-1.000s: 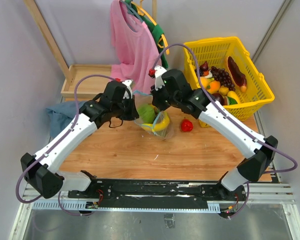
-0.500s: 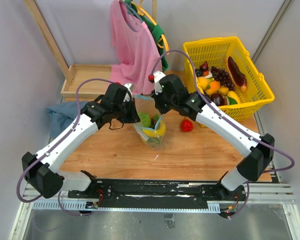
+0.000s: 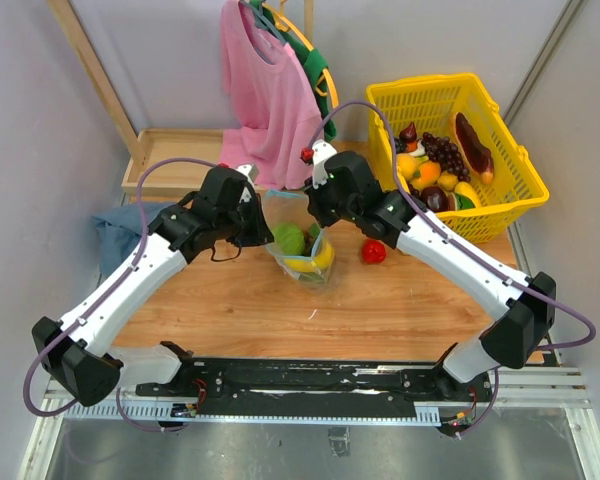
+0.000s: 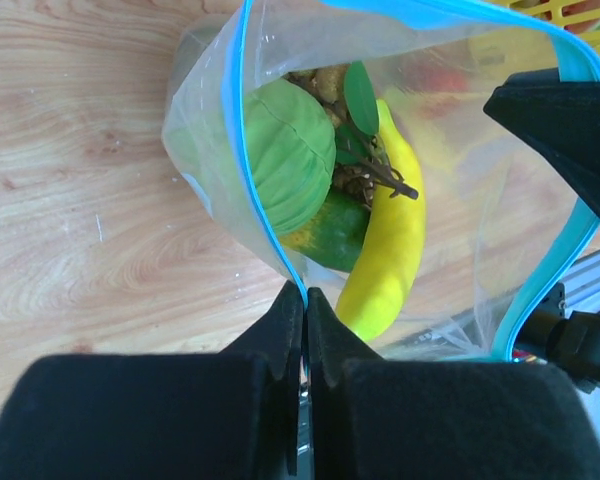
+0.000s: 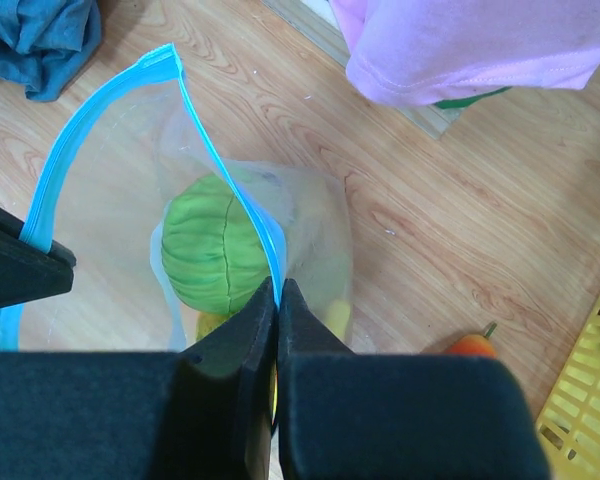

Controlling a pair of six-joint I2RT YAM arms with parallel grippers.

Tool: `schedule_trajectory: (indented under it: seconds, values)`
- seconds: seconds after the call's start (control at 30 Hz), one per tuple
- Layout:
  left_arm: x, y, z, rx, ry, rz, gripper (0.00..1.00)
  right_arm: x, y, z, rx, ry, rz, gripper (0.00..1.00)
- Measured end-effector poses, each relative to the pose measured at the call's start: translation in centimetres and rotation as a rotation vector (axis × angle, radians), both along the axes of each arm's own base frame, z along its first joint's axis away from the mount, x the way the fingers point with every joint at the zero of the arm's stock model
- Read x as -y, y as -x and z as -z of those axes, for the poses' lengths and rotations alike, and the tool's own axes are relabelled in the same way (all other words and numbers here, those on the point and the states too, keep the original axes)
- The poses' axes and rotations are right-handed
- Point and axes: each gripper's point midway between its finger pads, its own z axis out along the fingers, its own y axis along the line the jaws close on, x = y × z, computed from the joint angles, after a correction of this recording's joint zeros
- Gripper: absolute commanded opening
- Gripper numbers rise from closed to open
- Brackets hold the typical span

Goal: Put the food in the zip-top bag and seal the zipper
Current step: Pick up the fake fruit from the bin.

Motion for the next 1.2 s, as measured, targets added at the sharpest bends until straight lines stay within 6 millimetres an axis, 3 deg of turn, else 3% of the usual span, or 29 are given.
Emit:
schedule_trajectory:
  seconds: [0.17, 0.4, 0.57, 0.7, 0.93, 1.07, 1.2]
  values:
    - [0.2, 0.4, -0.4, -0.017, 0.015, 0.006, 0.0, -0.2, -0.1, 0.0, 0.003, -0.012, 0.005, 0.02]
    - [2.5, 1.4, -3.5, 0.044, 0.072, 0.087, 0.0, 0.8, -1.4, -0.2, 0.027, -0.008, 0.058, 0.05]
    - [1.8, 1.2, -3.3, 0.06, 0.051, 0.062, 0.0, 3.0, -2.9, 0.7, 0.001, -0.001, 0.128, 0.06]
    - [1.8, 1.3, -1.9, 0.035, 0.032, 0.061, 0.0, 2.5, -2.7, 0.6, -0.028, -0.045, 0.096, 0.09]
    - [2.3, 0.4, -1.2, 0.036, 0.034, 0.044, 0.0, 0.6, -1.2, -0.5, -0.068, -0.109, -0.024, 0.32]
    - [2.4, 0.1, -1.1, 0.052, 0.047, 0.033, 0.0, 1.0, -0.5, -1.3, -0.051, -0.109, -0.044, 0.48]
    - [2.2, 0.0, -0.7, 0.067, 0.048, 0.025, 0.0, 3.0, 0.6, -3.5, 0.003, -0.12, -0.05, 0.58]
